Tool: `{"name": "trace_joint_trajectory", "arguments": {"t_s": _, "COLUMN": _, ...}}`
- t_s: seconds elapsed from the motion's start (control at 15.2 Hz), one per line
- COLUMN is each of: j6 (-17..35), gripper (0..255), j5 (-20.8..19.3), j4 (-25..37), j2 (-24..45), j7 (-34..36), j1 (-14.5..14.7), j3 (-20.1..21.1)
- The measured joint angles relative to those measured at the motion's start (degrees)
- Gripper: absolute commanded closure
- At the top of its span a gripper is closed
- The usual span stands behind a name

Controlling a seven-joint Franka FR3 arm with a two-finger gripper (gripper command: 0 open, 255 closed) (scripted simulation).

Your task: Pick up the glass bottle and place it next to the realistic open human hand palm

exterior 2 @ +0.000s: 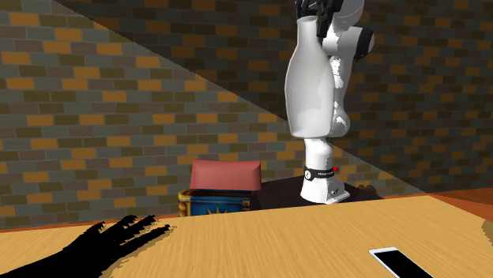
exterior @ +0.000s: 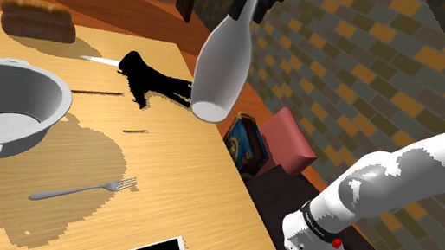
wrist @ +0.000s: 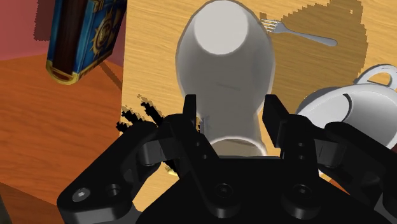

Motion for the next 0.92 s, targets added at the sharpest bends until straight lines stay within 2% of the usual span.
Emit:
{"name": "trace_joint_trajectory", "arguments": {"t_s": 0.33, "j6": -2.8, "gripper": 255, "j5": -0.9, "j4": 4.5, "j2": 2.0, "j7": 0.3, "j1": -0.4, "j3": 0.3}}
{"name": "trace_joint_trajectory", "arguments": {"t_s": 0.92, "j6": 7.8, "gripper": 255, "j5": -4.6, "j4": -0.5, "j2": 8.7, "j7": -4.3, "j1": -2.9, "j3": -1.1}}
